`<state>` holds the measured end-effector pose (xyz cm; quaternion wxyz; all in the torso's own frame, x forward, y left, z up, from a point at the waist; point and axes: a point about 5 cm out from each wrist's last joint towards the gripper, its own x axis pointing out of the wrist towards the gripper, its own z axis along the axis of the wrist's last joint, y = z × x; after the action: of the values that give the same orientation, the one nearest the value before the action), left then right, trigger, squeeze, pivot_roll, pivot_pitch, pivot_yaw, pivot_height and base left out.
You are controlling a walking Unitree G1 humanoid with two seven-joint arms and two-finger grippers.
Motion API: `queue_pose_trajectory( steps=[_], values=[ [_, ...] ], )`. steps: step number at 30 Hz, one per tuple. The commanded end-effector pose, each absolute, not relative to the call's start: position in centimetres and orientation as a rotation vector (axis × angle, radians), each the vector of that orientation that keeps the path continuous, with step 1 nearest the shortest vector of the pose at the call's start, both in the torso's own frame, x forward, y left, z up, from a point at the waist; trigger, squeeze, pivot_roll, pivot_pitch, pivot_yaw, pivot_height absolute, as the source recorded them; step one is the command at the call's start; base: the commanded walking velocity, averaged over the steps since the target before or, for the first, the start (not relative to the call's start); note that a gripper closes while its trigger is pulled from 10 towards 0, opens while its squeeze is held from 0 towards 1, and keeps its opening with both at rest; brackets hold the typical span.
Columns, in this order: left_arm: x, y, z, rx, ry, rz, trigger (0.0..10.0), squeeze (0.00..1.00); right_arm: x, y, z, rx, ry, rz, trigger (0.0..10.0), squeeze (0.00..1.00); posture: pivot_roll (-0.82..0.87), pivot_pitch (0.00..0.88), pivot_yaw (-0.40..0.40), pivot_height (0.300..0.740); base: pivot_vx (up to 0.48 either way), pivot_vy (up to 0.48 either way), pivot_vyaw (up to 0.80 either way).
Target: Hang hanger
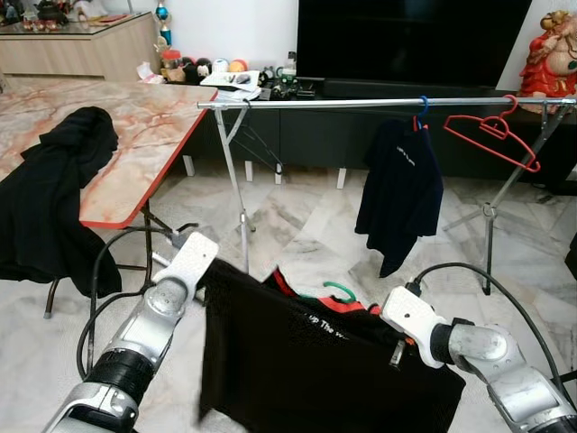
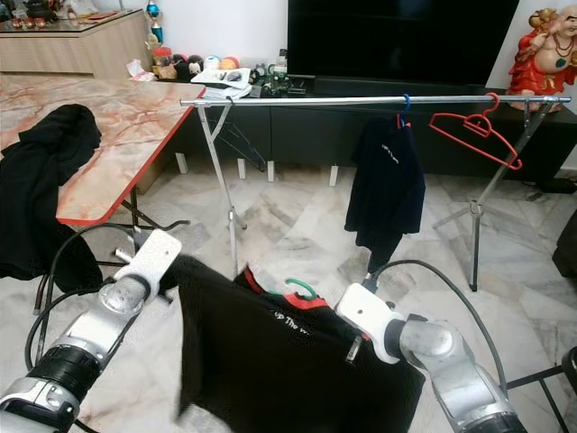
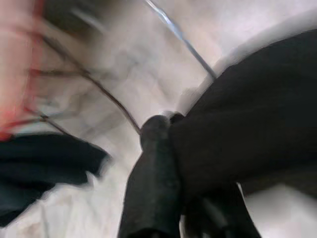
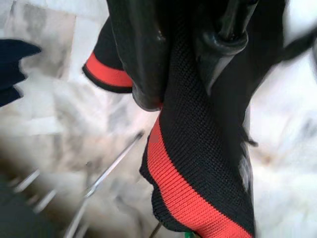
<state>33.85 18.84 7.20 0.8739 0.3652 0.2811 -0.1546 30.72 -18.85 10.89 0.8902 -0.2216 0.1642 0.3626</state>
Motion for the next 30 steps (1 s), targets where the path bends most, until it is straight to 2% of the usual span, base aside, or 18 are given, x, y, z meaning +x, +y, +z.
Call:
queue_pose_trajectory(
  steps=[1, 3, 4, 6, 7, 9, 12, 17, 18, 20, 21, 22, 30],
  values=[
    [31.4, 17.3, 4.6, 0.814, 0.729, -0.609, 0.0, 0.0, 33.4, -20.6, 15.5, -0.345, 0.091, 0.478, 10.0, 0.0, -0.04, 0.0, 0.002, 0.74, 0.0, 0.0, 0.0],
    [29.8, 15.0, 4.1, 0.763, 0.709, -0.816, 0.0, 0.0, 34.7, -22.0, 17.5, -0.211, -0.032, 0.264, 10.0, 0.0, -0.04, 0.0, 0.004, 0.74, 0.0, 0.0, 0.0],
    [29.5, 14.2, 4.1, 0.727, 0.688, -0.864, 0.0, 0.0, 34.9, -22.5, 18.0, -0.169, -0.056, 0.208, 10.0, 0.0, -0.04, 0.0, 0.004, 0.74, 0.0, 0.0, 0.0],
    [28.5, 11.8, 4.7, 0.597, 0.615, -0.995, 0.0, 0.0, 34.9, -22.8, 18.7, -0.076, -0.105, 0.162, 10.0, 0.0, -0.04, 0.0, 0.004, 0.74, 0.0, 0.0, 0.0],
    [28.5, 11.8, 4.7, 0.597, 0.615, -0.995, 0.0, 0.0, 34.9, -22.8, 18.7, -0.076, -0.105, 0.162, 10.0, 0.0, -0.04, 0.0, 0.004, 0.74, 0.0, 0.0, 0.0],
    [27.8, 10.0, 5.6, 0.503, 0.566, -1.095, 0.0, 0.0, 34.7, -22.1, 18.4, -0.055, -0.107, 0.203, 10.0, 0.0, -0.04, 0.0, 0.001, 0.74, 0.0, 0.0, 0.0],
    [28.3, 9.7, 5.9, 0.537, 0.542, -1.08, 0.0, 0.0, 34.2, -20.4, 17.1, -0.132, -0.049, 0.32, 10.0, 0.0, -0.04, 0.0, -0.001, 0.74, 0.0, 0.0, 0.0],
    [29.3, 10.3, 6.5, 0.577, 0.505, -1.014, 0.0, 0.0, 34.1, -19.8, 16.0, -0.165, 0.009, 0.378, 10.0, 0.0, -0.04, 0.0, 0.002, 0.74, 0.0, 0.0, 0.0],
    [29.8, 10.7, 6.8, 0.601, 0.478, -0.978, 10.0, 0.0, 34.1, -19.7, 15.3, -0.199, 0.059, 0.407, 10.0, 0.0, -0.04, 0.0, 0.002, 0.74, 0.0, 0.0, 0.0],
    [30.0, 11.0, 7.0, 0.597, 0.465, -0.961, 10.0, 0.0, 33.8, -19.7, 14.7, -0.235, 0.093, 0.441, 10.0, 0.0, -0.04, 0.0, 0.001, 0.74, 0.0, 0.0, 0.0],
    [30.1, 11.2, 7.4, 0.569, 0.453, -0.958, 10.0, 0.32, 33.5, -19.5, 14.1, -0.262, 0.133, 0.495, 10.0, 0.0, -0.04, 0.0, 0.0, 0.74, 0.0, 0.0, 0.0],
    [30.0, 11.3, 7.6, 0.557, 0.449, -0.967, 10.0, 1.0, 33.3, -19.4, 13.9, -0.287, 0.147, 0.526, 10.0, 0.0, -0.04, 0.0, 0.0, 0.74, 0.0, 0.0, 0.0],
    [29.3, 12.0, 7.9, 0.615, 0.433, -1.058, 10.0, 1.0, 31.9, -19.2, 12.2, -0.45, 0.251, 0.692, 10.0, 0.0, -0.04, 0.0, 0.002, 0.74, 0.0, 0.0, 0.0]
  ],
)
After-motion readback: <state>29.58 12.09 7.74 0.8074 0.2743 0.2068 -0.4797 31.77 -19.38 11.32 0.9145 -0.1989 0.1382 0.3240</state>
